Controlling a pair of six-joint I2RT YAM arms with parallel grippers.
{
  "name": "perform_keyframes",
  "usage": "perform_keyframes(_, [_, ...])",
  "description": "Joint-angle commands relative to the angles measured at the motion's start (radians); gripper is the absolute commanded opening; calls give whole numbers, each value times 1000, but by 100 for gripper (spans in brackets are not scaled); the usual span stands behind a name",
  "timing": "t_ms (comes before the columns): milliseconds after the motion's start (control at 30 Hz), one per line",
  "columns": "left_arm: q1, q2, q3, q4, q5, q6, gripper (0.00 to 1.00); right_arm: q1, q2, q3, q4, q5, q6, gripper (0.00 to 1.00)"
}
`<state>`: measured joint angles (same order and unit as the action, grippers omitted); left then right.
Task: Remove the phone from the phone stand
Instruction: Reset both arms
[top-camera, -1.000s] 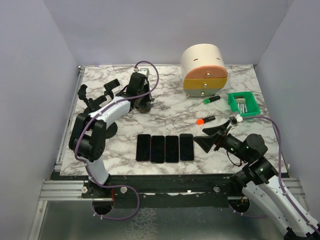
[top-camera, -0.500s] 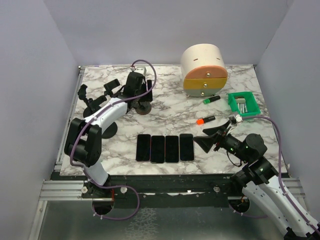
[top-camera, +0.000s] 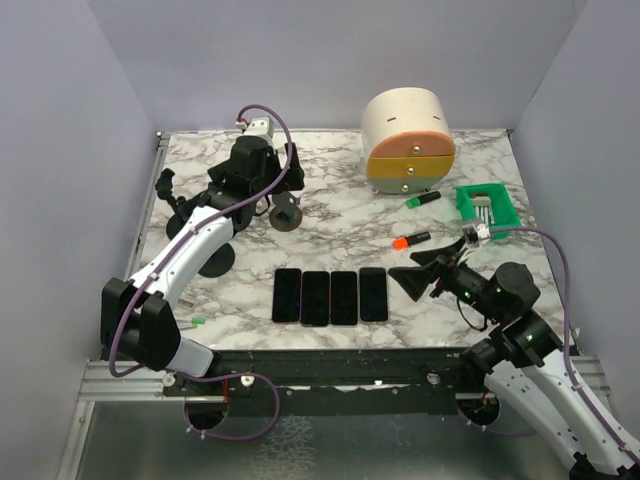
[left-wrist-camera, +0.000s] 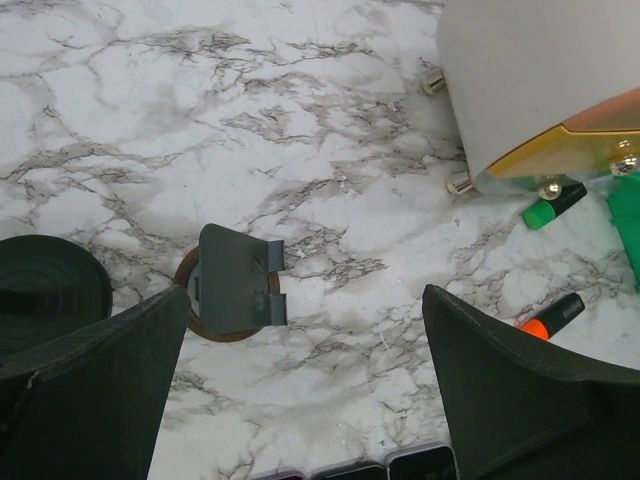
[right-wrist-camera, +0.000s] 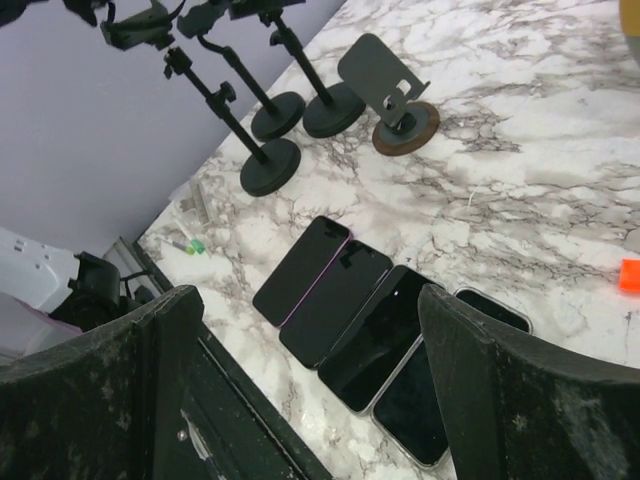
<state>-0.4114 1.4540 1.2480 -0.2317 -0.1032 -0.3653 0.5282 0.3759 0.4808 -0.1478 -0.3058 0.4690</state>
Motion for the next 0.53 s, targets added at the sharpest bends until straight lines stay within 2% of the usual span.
perform_keyframes(0, [-20, -64, 8, -44, -7, -96, 99, 1, 47, 104, -82, 119, -20, 96])
perform_keyframes(233, [-76, -126, -13, -35, -67, -121, 99, 1, 129, 218, -173, 295, -10, 100])
perform_keyframes(500, [-130, -185, -68, 27, -91, -70, 99, 1, 148, 224, -174, 482, 37, 100])
